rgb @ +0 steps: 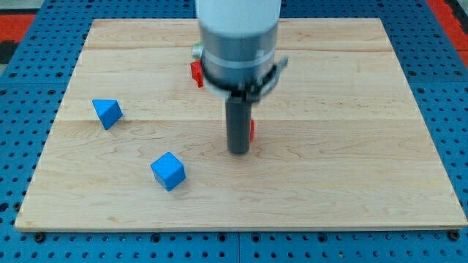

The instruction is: Push the red blocks to the group of blocks

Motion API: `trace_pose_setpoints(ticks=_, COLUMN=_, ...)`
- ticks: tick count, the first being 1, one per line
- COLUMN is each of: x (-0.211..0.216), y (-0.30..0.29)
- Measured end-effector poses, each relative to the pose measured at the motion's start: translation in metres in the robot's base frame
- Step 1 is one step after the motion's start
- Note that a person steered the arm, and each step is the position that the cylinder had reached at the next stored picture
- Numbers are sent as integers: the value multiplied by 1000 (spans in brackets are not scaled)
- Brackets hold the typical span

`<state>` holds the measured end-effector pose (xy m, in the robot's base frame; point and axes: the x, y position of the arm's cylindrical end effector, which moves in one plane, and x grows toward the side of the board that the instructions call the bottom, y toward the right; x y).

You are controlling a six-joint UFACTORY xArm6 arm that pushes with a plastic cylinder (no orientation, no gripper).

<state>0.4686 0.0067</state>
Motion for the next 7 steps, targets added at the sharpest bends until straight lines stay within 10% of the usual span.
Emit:
trace_pose_setpoints(ticks=1, x=-111, y=-1)
trace_pose_setpoints(ticks=4, x=-3, y=131)
trace_pose_setpoints(ticks=5, x=115, y=87)
trace_pose_setpoints(ticks=7, x=101, y=-104)
